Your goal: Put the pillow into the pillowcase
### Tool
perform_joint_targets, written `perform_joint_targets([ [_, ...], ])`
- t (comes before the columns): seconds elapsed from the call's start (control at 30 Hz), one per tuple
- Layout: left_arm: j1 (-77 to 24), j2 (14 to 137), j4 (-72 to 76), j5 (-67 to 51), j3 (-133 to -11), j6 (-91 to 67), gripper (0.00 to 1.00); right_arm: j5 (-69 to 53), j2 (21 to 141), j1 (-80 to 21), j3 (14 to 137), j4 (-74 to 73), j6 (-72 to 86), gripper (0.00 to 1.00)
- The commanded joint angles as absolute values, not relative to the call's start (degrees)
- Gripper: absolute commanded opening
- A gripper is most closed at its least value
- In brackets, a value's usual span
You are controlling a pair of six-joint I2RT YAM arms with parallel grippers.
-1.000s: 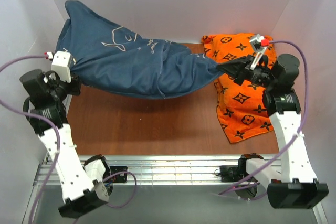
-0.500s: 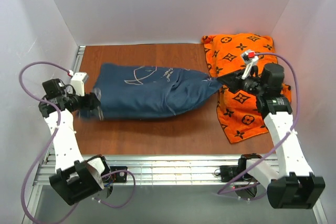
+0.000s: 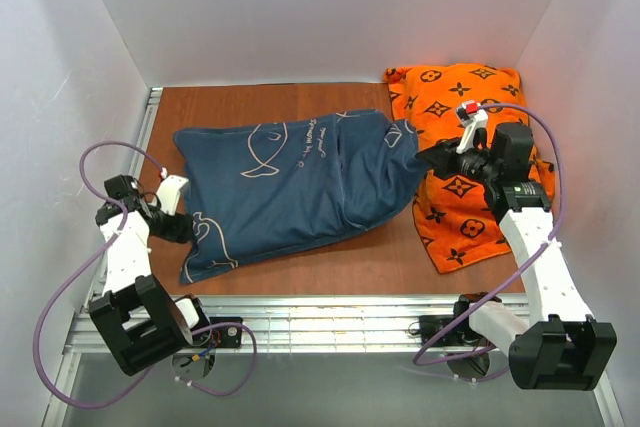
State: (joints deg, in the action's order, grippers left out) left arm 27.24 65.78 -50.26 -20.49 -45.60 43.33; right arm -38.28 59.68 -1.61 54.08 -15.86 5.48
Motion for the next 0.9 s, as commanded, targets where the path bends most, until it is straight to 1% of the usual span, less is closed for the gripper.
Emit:
perform_joint_targets([
  [0.0,27.6,62.3,-59.1,-19.3,-41.0,52.4,0.8,-38.1,57.0,-1.5,53.0,-16.9,1.8,0.01],
  [0.07,27.6,57.6,-58.6,-17.0,-35.6,55.4,0.8,-38.1,56.1,-1.5,52.4,-17.2,1.1,0.01],
  [0.17,27.6,55.5,-56.1,-17.1,-34.5,55.5,0.81,-38.4,55.7,-1.5,51.4,-18.0,0.7,0.01],
  [0.23,27.6,57.9,-54.2,-17.2,-34.8,53.1,0.81,-38.5,55.5,-1.4,50.8,-18.5,0.2,0.01],
  [0.3,27.6,64.1,-53.2,-15.1,-35.5,51.2,0.79,-38.8,55.6,-1.5,50.7,-18.8,0.2,0.01],
  [0.4,27.6,70.8,-54.1,-12.8,-36.8,54.0,0.7,-39.2,56.4,-1.4,51.3,-19.5,0.2,0.01],
  [0.53,27.6,74.5,-53.2,-8.2,-36.3,59.4,0.65,-38.7,57.5,-1.5,52.6,-20.0,-1.6,0.01],
  [0.57,27.6,74.8,-52.3,-7.8,-36.1,60.2,0.58,-38.7,57.7,-1.4,52.6,-20.0,-1.8,0.01],
  [0.63,27.6,75.7,-49.3,-8.3,-36.6,60.2,0.37,-38.8,58.3,-1.4,52.7,-20.0,-1.8,0.01],
  [0.67,27.6,76.1,-49.0,-9.7,-37.5,59.3,0.12,-38.8,58.5,-1.4,52.9,-19.9,-1.7,0.01],
  [0.7,27.6,77.2,-49.1,-11.5,-39.0,58.1,0.0,-38.9,59.0,-1.4,53.2,-20.0,-1.6,0.01],
  [0.8,27.9,77.6,-53.9,-21.4,-50.7,52.7,0.0,-38.5,60.0,-1.5,56.4,-20.0,-1.1,0.01],
  [0.83,28.1,77.8,-56.4,-27.3,-57.6,49.8,0.0,-38.1,60.5,-1.5,57.6,-19.9,-1.0,0.01],
  [0.87,28.1,78.0,-58.0,-30.0,-61.9,48.4,0.0,-37.9,61.0,-1.5,60.8,-19.9,-0.6,0.01],
])
